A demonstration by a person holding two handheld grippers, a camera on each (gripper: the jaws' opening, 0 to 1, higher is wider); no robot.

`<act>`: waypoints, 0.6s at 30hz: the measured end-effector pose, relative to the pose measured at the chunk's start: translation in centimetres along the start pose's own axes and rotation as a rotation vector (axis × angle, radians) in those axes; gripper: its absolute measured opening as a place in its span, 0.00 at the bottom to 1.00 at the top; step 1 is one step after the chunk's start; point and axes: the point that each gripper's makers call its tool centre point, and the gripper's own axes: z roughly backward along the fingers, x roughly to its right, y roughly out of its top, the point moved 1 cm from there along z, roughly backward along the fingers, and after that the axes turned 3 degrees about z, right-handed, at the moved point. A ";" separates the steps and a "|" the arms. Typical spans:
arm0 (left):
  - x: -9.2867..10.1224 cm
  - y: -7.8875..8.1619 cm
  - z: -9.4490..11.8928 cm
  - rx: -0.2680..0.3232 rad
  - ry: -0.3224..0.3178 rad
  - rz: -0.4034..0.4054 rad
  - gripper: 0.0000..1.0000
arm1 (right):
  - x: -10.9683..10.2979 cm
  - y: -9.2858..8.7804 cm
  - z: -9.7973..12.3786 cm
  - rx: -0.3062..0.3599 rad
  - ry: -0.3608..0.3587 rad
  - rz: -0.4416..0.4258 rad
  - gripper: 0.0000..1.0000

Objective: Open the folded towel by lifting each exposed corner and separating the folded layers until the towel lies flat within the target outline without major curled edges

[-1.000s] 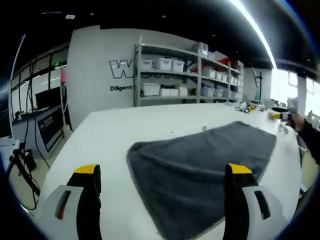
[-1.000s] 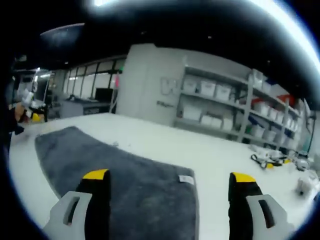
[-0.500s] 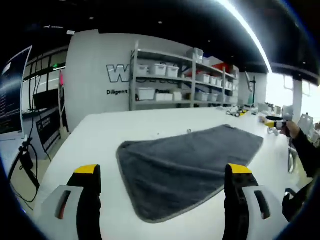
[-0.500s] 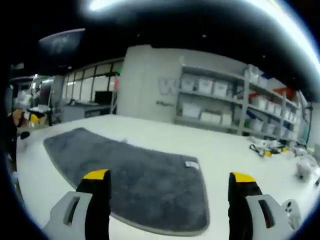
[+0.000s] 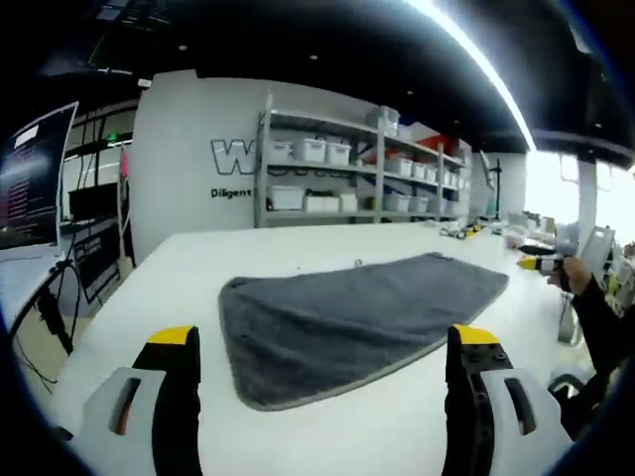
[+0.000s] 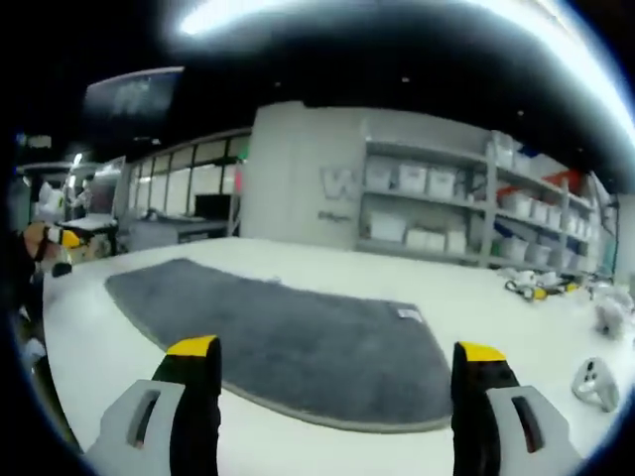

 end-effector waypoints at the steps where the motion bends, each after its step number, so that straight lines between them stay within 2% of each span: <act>1: 0.1 0.0 0.3 0.008 -0.002 0.010 1.00 | -0.3 0.1 0.3 0.008 0.004 -0.009 0.98; 4: 0.3 -0.3 0.9 0.015 -0.003 0.015 1.00 | -0.6 0.0 1.3 0.021 0.018 -0.034 0.98; 7: 0.0 -0.5 1.0 0.024 -0.007 0.023 1.00 | -0.1 -0.1 0.9 0.028 0.022 -0.024 0.98; 11: -0.2 -0.8 1.2 0.025 -0.001 0.019 1.00 | -0.7 0.0 0.4 0.017 0.028 -0.011 0.94; 14: 0.0 -0.2 1.8 0.047 0.002 0.021 1.00 | -0.8 0.4 0.6 0.028 0.018 -0.014 0.93; 18: 0.5 0.3 2.4 0.062 0.008 0.017 1.00 | -1.5 0.7 0.9 0.023 0.023 -0.010 0.99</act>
